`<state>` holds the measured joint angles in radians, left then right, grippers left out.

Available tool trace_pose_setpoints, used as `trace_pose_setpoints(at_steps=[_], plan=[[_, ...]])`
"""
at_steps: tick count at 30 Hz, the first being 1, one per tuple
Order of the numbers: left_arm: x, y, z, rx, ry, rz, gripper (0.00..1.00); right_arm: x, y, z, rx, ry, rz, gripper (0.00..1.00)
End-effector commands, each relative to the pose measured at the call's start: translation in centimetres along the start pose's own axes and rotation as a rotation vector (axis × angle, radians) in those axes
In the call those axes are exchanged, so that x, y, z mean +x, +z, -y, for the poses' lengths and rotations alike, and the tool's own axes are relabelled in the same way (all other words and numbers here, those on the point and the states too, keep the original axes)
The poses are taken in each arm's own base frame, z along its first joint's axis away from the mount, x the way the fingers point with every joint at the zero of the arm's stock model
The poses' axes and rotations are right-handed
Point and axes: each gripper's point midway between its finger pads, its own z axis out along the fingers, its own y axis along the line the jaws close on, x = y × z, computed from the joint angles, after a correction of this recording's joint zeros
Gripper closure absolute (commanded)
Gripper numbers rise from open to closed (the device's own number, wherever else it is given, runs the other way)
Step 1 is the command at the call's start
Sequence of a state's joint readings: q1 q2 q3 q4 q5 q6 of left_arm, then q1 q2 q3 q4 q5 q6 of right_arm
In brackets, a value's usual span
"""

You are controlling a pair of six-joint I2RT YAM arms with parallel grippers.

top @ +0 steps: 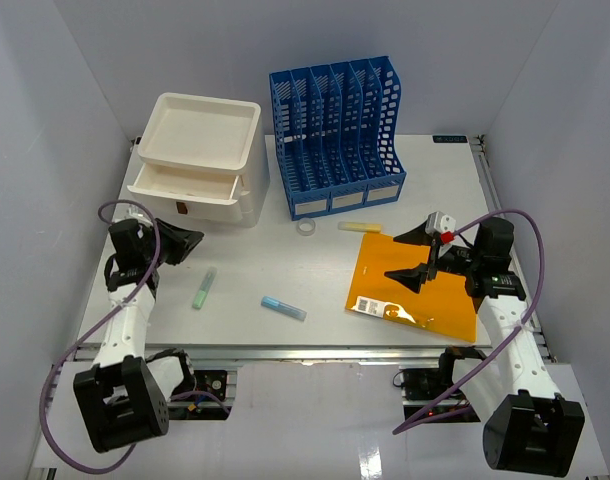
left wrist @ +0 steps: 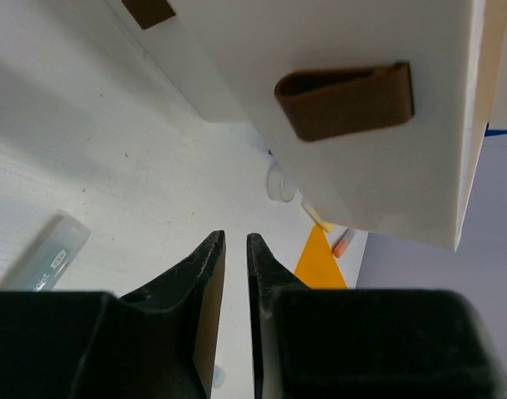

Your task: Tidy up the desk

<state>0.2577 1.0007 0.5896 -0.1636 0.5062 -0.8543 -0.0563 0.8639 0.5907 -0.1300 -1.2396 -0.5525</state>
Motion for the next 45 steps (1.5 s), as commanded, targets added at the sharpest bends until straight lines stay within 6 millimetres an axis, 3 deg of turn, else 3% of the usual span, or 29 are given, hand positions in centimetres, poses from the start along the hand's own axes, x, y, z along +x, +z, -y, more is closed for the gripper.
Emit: trace_pose_setpoints(at_steps=[1,13,22,30,33,37,41,45], plan=[[-4.4,0.4,4.1,0.061,0.079,0.09,0.72,-0.5,-0.1,0.4,0.007,-0.022,0.012,0.07],[-10.6,3.8,6.6,0.023,0.084,0.144,0.58,-0.6,-0.2,0.4,0.01,-0.023,0.012,0.07],[-12.1,6.9,7.5,0.056,0.075,0.082,0.48,-0.5,-0.4,0.7,0.021,-0.019,0.01,0.07],[-12.1,7.5,8.1,0.101,0.074,0.06,0.4,-0.4,-0.5,0.8,0.028,-0.016,0.01,0.07],[-11.8,6.9,8.6,0.122,0.088,0.065,0.4,-0.4,-0.5,0.9,0.031,-0.016,0.009,0.07],[-10.8,4.5,9.2,0.158,0.183,0.094,0.39,-0.4,-0.6,0.9,0.034,-0.016,0.01,0.07],[-8.6,2.0,7.8,0.175,0.309,0.114,0.3,-0.4,-0.6,0.8,0.026,-0.014,0.014,0.07],[-5.8,1.9,5.2,0.2,0.436,0.069,0.18,-0.4,-0.6,0.8,0.021,-0.008,0.016,0.07]])
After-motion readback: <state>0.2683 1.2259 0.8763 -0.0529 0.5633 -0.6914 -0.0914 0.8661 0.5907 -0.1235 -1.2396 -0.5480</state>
